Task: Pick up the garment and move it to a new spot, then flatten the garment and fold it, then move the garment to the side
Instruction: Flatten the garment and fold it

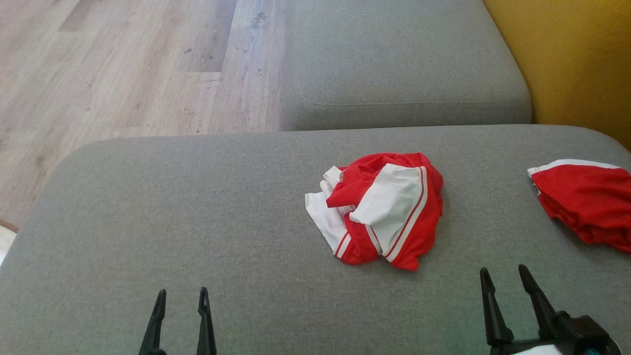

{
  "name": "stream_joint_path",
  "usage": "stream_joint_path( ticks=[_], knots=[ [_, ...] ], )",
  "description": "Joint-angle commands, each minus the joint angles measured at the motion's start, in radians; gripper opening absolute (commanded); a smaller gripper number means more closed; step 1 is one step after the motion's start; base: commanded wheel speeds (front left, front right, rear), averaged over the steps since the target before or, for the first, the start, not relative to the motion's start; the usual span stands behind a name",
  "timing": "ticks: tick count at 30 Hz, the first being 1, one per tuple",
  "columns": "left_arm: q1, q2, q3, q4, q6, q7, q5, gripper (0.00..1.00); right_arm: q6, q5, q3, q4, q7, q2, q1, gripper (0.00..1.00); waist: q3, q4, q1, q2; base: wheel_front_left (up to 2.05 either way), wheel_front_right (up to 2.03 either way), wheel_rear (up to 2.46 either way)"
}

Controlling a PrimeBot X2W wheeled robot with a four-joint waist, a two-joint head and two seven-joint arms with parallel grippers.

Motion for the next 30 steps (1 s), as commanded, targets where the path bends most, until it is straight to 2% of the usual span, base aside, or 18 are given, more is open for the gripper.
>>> stream_joint_path(
  ticks=[1,18,25,30],
  knots=[
    [-0.036,-0.001,0.022,-0.025,0.007,-0.008,0.001,1.00,0.006,-0.007,0.022,-0.027,-0.011,-0.008,-0.033,1.00,-0.004,0.001,0.0000,-0.0001,0.00,0.00,0.00],
    [-0.036,-0.001,-0.001,-0.002,0.020,-0.008,-0.022,1.00,0.006,-0.012,0.044,-0.027,-0.011,-0.016,-0.037,1.00,-0.008,-0.005,0.0000,-0.0001,0.00,0.00,0.00],
    [-0.035,-0.001,-0.002,-0.005,0.022,-0.008,-0.050,1.00,0.006,-0.010,0.066,-0.034,-0.011,-0.028,-0.050,1.00,0.023,-0.054,0.0000,-0.0001,0.00,0.00,0.00],
    [-0.100,-0.001,-0.060,0.024,-0.002,-0.008,-0.098,1.00,0.006,-0.004,0.083,-0.049,-0.011,-0.048,-0.066,1.00,0.068,-0.105,0.0000,-0.0001,0.00,0.00,0.00]
  ],
)
